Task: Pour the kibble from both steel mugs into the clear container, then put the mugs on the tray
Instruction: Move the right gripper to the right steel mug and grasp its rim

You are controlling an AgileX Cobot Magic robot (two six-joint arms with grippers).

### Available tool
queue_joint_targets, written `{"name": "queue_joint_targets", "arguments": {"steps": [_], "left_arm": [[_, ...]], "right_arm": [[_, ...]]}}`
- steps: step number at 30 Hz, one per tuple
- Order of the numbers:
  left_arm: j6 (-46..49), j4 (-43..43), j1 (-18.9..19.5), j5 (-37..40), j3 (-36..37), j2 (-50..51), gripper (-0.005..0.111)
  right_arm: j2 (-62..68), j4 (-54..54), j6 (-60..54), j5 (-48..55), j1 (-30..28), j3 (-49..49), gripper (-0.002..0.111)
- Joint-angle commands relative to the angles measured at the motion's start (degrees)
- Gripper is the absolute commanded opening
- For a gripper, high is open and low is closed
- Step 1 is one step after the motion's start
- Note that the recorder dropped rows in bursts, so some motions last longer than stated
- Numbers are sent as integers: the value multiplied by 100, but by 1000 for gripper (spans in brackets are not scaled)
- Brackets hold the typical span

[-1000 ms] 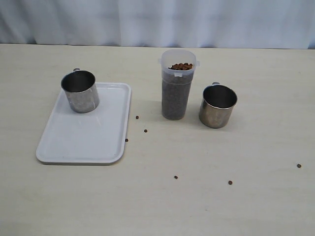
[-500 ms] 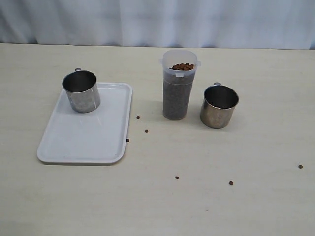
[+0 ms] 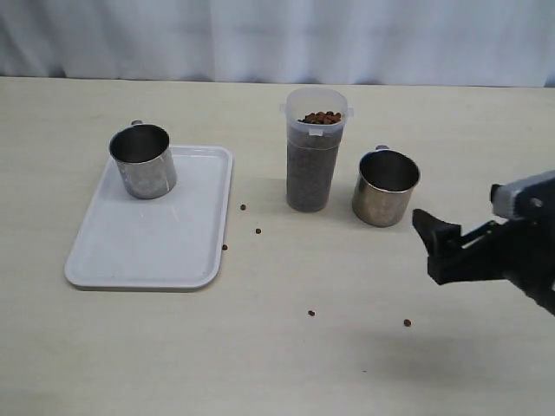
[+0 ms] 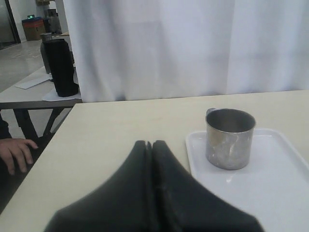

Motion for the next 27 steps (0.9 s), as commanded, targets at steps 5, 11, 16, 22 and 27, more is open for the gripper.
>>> {"name": "queue_joint_targets", "arguments": {"steps": [5, 11, 16, 22, 27], "left_arm": [[-8, -29, -49, -73, 20, -14, 0], [-8, -18, -49, -73, 20, -14, 0], [-8, -18, -49, -73, 20, -14, 0], [-8, -18, -49, -73, 20, -14, 0], [-8, -18, -49, -73, 20, -14, 0]], "right_arm": [[2317, 181, -51, 217, 10, -1546, 109], [3019, 101, -24, 171, 10, -2143, 109], [3507, 316, -24, 107, 10, -2553, 109], [3989, 316, -48, -310, 10, -2840, 109], [4053, 316, -48, -646, 10, -2865, 109]]}}
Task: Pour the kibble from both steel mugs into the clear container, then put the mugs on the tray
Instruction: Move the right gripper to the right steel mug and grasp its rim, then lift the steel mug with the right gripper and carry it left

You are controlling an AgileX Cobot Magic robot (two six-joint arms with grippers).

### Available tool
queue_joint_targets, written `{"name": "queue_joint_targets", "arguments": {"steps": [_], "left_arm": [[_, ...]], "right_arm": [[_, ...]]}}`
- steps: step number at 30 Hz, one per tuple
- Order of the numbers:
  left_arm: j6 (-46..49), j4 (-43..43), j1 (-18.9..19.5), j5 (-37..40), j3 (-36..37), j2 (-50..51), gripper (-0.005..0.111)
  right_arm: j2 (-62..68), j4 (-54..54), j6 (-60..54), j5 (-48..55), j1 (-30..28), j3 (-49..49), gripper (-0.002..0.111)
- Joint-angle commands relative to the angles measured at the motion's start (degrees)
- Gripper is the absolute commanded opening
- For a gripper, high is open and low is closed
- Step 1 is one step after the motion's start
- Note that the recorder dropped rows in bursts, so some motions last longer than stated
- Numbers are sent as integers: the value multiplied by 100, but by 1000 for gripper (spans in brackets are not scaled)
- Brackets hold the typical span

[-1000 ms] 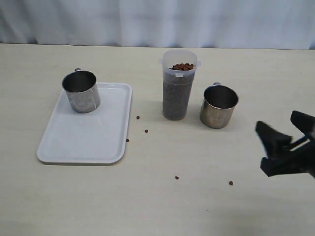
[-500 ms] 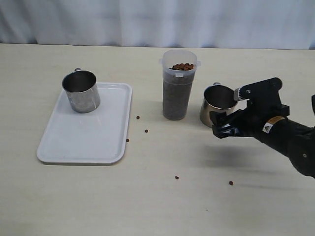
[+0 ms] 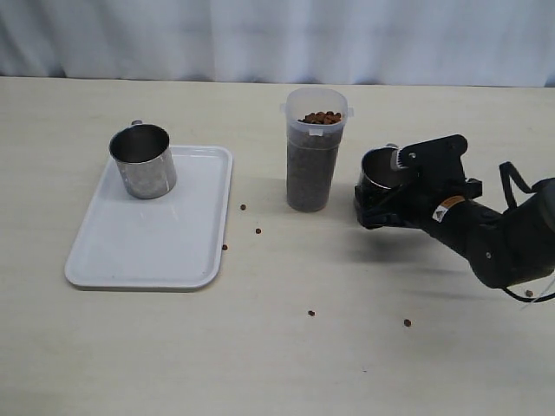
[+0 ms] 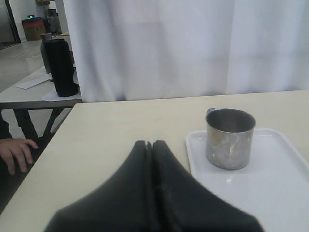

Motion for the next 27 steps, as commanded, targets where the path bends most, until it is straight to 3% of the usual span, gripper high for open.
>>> {"name": "queue_joint_targets", "arguments": {"steps": [1, 14, 16, 23, 27], "left_arm": [[-8, -18, -49, -73, 20, -14, 0], [-8, -19, -49, -109, 20, -14, 0], [-8, -19, -49, -109, 20, -14, 0], [-8, -19, -49, -109, 20, -14, 0], [-8, -19, -49, -109, 20, -14, 0]], "right_arm": [[32, 37, 13, -367, 10, -20, 109], [76, 37, 62, -370, 10, -20, 105], [100, 37, 62, -370, 10, -20, 97], [98, 37, 62, -370, 10, -20, 43], [66, 37, 62, -370, 10, -20, 24]]}}
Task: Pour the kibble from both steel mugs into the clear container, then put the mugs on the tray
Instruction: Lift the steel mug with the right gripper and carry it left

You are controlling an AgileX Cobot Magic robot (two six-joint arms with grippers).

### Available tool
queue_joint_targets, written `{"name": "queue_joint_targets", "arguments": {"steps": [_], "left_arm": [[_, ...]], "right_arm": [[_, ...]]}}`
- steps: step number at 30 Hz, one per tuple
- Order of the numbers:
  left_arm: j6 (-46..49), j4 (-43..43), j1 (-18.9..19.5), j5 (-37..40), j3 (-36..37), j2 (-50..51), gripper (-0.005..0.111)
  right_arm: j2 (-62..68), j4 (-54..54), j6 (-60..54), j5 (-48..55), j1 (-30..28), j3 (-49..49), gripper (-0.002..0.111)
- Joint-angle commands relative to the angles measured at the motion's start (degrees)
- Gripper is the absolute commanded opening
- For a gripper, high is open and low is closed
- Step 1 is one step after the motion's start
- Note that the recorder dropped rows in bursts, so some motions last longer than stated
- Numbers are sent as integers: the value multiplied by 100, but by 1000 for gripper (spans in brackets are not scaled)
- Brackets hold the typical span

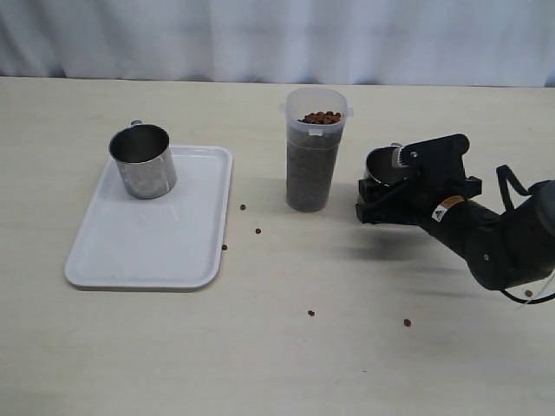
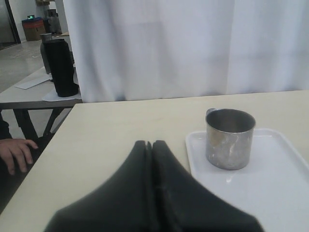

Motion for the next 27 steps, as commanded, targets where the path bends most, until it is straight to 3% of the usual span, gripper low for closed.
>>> {"name": "queue_joint_targets", "arguments": {"steps": [1, 6, 15, 27], "left_arm": [[-8, -19, -49, -109, 20, -14, 0], [-8, -19, -49, -109, 20, -14, 0], [-8, -19, -49, -85, 20, -14, 0], [-8, -19, -49, -74, 20, -14, 0]], "right_arm": [[-60, 15, 2, -62, 10, -5, 20], [-424, 76, -10, -54, 10, 314, 5], [-1416, 211, 20, -143, 24, 1282, 4], [-2400, -2564, 950, -120, 24, 1939, 4]]}}
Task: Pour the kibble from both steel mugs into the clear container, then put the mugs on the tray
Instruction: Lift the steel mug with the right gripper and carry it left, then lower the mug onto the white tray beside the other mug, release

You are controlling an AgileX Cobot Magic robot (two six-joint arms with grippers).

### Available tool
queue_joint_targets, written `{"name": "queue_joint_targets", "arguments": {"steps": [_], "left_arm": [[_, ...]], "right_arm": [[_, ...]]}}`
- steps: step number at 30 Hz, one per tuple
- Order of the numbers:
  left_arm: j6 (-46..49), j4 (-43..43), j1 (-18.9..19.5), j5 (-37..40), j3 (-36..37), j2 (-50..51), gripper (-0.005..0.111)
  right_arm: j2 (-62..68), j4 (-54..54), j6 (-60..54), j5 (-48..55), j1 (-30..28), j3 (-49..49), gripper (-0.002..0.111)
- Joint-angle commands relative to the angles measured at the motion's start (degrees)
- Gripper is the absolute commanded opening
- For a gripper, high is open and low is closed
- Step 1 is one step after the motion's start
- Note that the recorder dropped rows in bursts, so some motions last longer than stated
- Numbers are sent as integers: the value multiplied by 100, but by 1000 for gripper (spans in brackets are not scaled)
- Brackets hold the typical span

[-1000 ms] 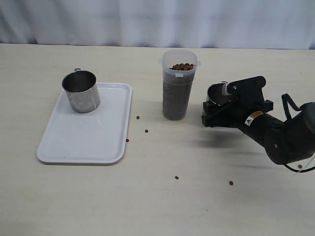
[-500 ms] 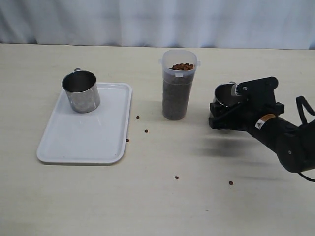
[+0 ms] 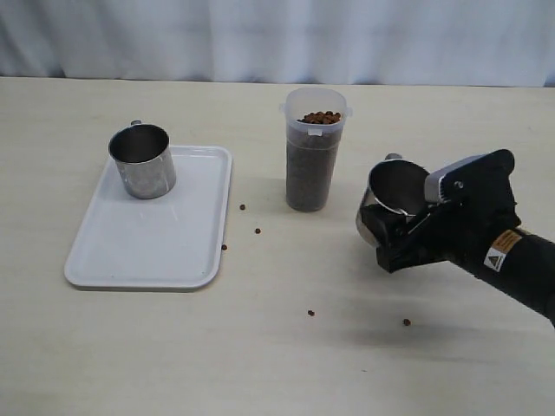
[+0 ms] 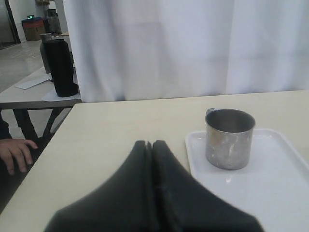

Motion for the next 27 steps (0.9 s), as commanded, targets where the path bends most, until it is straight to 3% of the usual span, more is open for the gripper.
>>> {"name": "queue_joint_targets", "arguments": {"steps": [1, 5, 12, 16, 22, 27], "left_arm": [[-8, -19, -49, -74, 20, -14, 0], [-8, -19, -49, -74, 20, -14, 0], [-8, -19, -49, -74, 20, -14, 0], [-8, -19, -49, -74, 20, -14, 0], [-8, -19, -49, -113, 20, -14, 0], [-8, -19, -49, -113, 20, -14, 0]], "right_arm": [[-241, -905, 340, -130, 18, 152, 4], [-323, -1095, 424, -130, 18, 257, 4], [-347, -2679, 736, -978, 86, 221, 4], [-347, -2667, 736, -840, 661, -143, 4], [-171, -2312, 736, 238, 1798, -1197, 4], [298, -2200, 736, 384, 2207, -2140, 4]]}}
